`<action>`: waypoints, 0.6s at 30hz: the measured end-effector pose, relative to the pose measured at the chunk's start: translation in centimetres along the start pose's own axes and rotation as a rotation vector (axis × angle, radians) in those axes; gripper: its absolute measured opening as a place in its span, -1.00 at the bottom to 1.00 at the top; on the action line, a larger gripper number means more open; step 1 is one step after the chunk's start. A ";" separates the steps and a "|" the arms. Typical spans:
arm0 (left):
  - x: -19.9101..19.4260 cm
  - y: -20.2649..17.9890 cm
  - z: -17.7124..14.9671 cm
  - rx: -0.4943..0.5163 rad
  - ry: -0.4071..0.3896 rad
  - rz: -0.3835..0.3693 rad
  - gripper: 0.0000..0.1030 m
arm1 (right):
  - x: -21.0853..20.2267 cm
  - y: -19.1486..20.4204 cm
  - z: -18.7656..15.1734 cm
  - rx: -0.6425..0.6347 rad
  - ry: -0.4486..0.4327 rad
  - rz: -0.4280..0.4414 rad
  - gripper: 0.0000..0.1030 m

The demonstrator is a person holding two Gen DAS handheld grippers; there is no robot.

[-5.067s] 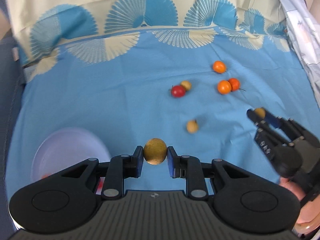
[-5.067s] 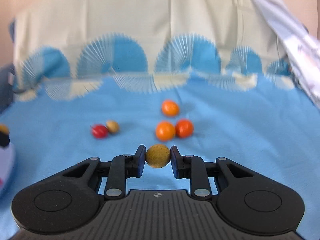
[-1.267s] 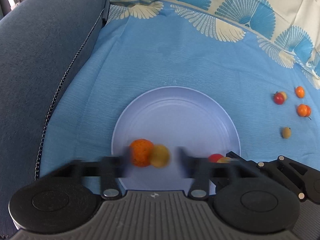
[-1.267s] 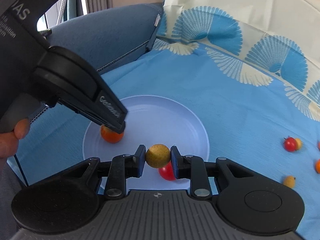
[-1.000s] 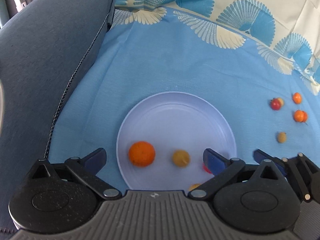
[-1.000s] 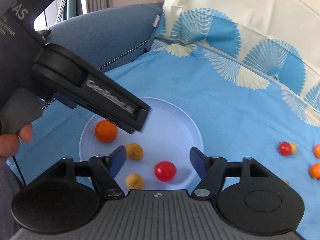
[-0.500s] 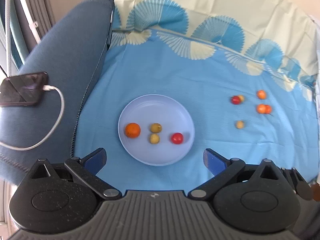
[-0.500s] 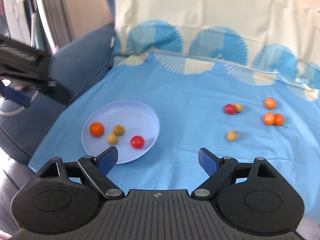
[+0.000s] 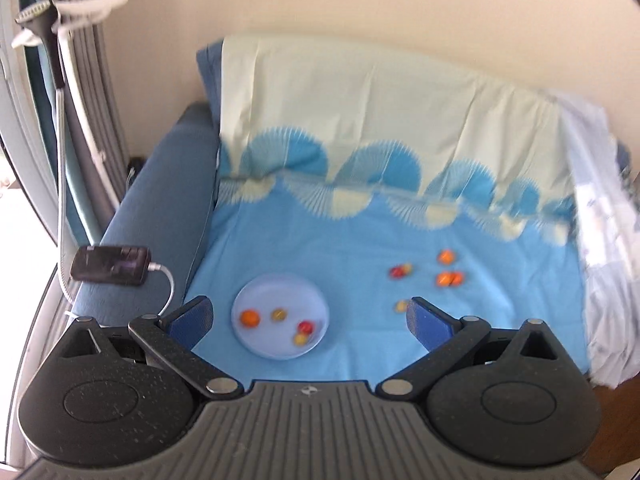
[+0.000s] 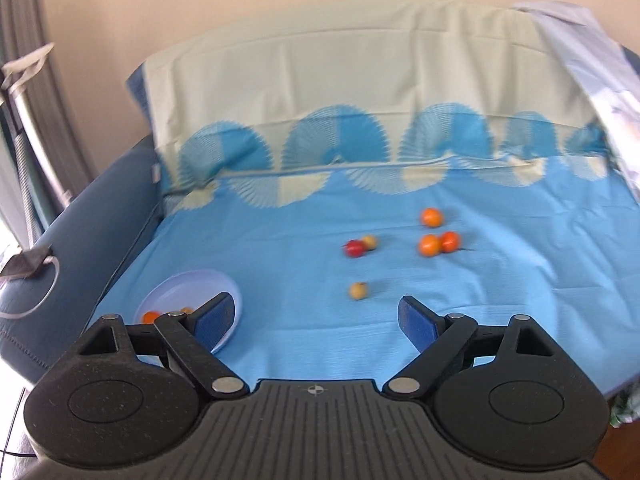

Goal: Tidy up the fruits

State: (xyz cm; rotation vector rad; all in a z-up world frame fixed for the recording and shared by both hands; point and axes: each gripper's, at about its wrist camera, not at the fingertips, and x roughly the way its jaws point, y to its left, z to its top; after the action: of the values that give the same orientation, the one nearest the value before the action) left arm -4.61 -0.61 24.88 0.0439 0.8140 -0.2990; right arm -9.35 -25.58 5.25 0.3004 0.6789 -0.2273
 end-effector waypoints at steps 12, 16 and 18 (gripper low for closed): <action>-4.5 -3.6 0.8 0.014 -0.080 -0.100 1.00 | -2.6 -5.0 -0.1 0.095 -0.061 -0.065 0.76; -4.3 -4.6 1.0 0.038 -0.091 -0.095 1.00 | -2.4 -5.7 -0.1 0.112 -0.072 -0.066 0.76; -3.6 -5.0 1.3 0.040 -0.104 -0.086 1.00 | -2.2 -6.3 -0.1 0.126 -0.080 -0.069 0.77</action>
State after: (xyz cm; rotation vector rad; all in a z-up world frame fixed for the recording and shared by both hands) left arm -7.40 -4.69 28.74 0.0305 0.7080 -0.3956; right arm -12.97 -31.15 5.33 0.3867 0.5976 -0.3468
